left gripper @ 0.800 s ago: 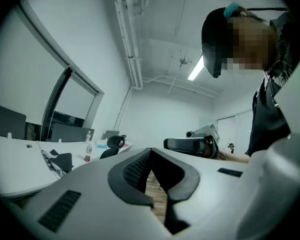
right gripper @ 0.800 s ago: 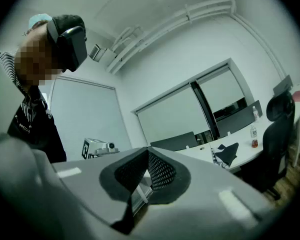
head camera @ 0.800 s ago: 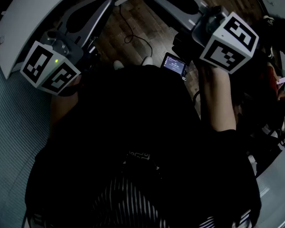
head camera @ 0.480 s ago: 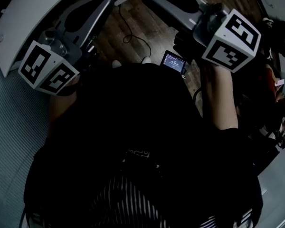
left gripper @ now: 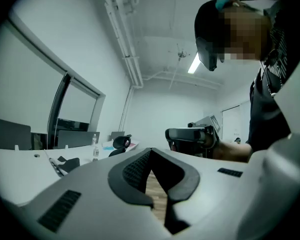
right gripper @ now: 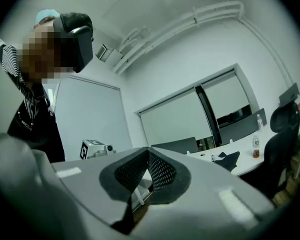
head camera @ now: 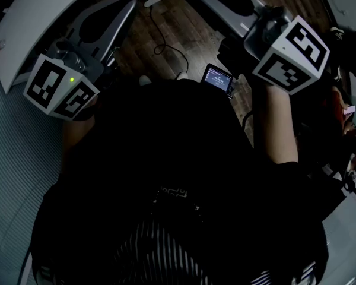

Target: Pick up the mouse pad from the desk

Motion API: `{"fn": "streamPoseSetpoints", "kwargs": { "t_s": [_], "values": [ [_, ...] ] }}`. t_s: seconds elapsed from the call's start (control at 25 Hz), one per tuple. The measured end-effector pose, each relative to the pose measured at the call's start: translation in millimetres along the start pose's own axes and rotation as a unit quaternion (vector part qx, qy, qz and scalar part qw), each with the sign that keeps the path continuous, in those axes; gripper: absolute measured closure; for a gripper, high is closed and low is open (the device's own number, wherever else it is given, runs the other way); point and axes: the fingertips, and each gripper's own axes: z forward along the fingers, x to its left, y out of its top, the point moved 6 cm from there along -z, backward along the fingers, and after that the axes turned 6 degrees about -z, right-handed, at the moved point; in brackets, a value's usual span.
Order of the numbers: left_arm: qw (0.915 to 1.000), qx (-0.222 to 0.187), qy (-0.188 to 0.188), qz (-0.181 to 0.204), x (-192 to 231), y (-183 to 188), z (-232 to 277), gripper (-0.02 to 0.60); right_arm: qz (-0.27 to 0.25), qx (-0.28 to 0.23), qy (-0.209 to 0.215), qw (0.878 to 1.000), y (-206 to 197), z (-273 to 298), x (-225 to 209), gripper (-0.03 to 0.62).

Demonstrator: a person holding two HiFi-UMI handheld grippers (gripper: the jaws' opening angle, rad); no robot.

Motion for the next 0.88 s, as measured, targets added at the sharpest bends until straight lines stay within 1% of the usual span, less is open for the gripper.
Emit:
{"fn": "streamPoseSetpoints", "kwargs": {
  "t_s": [0.12,0.2,0.28,0.4,0.52,0.64,0.72,0.8,0.88],
  "values": [
    [1.0,-0.001,0.0,0.004,-3,-2,9,0.574,0.011,-0.011,0.003,1.0,-4,-8,-8,0.589],
    [0.9995,0.009,-0.005,0.029,-10,-2,19,0.574,0.013,-0.011,0.002,1.0,-7,-12,-14,0.589],
    [0.9984,0.022,-0.019,0.048,-17,-3,31,0.574,0.016,-0.011,-0.002,1.0,-10,-19,-20,0.589],
    [0.9976,0.036,-0.033,0.049,-27,-7,48,0.574,0.024,-0.018,-0.014,0.999,-14,-36,-29,0.589],
    [0.9964,0.058,-0.035,0.051,-37,-15,71,0.574,0.033,-0.025,-0.025,0.999,-20,-63,-39,0.589],
    [0.9947,0.084,-0.039,0.045,-52,-28,110,0.575,0.053,-0.04,-0.034,0.997,-30,-105,-63,0.589],
    [0.9942,0.091,-0.042,0.037,-63,-33,137,0.575,0.062,-0.046,-0.037,0.996,-34,-130,-78,0.589],
    [0.9936,0.096,-0.044,0.04,-70,-33,148,0.575,0.064,-0.043,-0.038,0.996,-32,-140,-82,0.589],
    [0.9924,0.103,-0.043,0.051,-68,-33,147,0.575,0.063,-0.041,-0.038,0.996,-30,-135,-82,0.589]
  ]
}}
